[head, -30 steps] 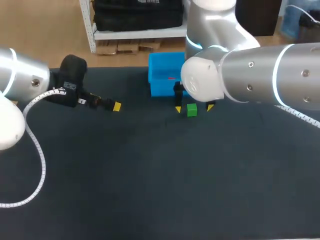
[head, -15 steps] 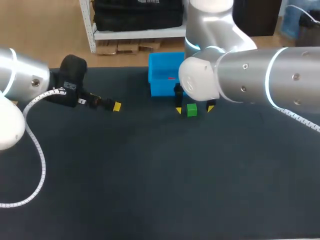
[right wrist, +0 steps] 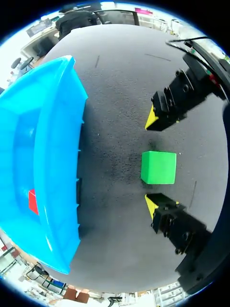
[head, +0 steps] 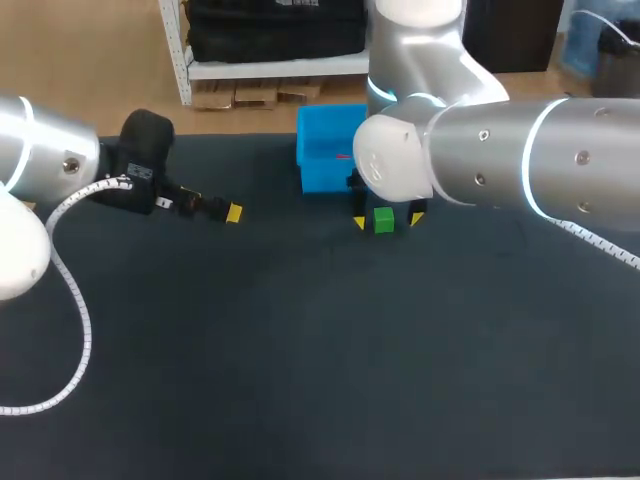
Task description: Use the left arm to pick the red cube and place it into the blue plastic box first, then use the right arm to grasp the green cube and put it into the same blue plastic box after the first action is fully finished.
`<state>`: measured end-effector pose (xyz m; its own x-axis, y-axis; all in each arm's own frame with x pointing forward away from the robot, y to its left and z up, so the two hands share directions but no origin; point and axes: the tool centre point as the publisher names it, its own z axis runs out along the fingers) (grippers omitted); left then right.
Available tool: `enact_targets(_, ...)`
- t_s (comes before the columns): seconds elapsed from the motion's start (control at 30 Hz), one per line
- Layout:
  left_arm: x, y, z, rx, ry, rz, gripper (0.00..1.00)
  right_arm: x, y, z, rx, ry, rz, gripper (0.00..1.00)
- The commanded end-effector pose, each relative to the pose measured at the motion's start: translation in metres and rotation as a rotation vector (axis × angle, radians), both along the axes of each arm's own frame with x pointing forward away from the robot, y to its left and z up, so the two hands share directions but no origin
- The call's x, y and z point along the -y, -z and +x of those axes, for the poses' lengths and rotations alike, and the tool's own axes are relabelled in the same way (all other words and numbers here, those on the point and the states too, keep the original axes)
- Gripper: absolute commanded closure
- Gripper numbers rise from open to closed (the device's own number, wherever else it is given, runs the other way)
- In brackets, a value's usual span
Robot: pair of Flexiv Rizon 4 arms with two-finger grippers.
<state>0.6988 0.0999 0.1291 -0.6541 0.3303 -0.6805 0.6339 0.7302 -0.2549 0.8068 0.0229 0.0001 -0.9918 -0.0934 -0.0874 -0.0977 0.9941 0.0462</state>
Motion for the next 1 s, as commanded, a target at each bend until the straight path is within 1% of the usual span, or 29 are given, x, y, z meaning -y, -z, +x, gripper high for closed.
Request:
enact_targets(0.03, -0.002, 0.001, 0.0, 0.006, 0.003, -0.008, 0.0, 0.0, 0.003, 0.003, -0.008, 0.003, 0.004, 1.0)
enact_targets(0.4, -0.002, 0.001, 0.0, 0.006, 0.003, -0.008, 0.0, 0.003, 0.007, 0.003, -0.013, 0.014, 0.01, 1.0)
enact_targets(0.5, -0.002, 0.001, 0.0, 0.006, 0.003, -0.008, 0.0, 0.003, 0.005, 0.002, -0.012, 0.014, 0.01, 1.0)
enact_targets(0.6, -0.002, 0.001, 0.0, 0.006, 0.003, -0.008, 0.0, 0.004, -0.001, 0.001, -0.009, 0.014, 0.011, 1.0)
enact_targets(0.67, -0.002, 0.001, 0.0, 0.006, 0.003, -0.008, 0.0, 0.005, -0.01, 0.0, 0.008, 0.006, -0.001, 1.0)
enact_targets(0.83, -0.002, 0.001, 0.0, 0.006, 0.003, -0.008, 0.0, 0.005, -0.042, -0.003, 0.037, -0.005, 0.036, 1.0)
enact_targets(1.0, -0.002, 0.001, 0.0, 0.006, 0.003, -0.008, 0.0, 0.007, -0.079, -0.004, 0.1, -0.009, 0.069, 1.0)
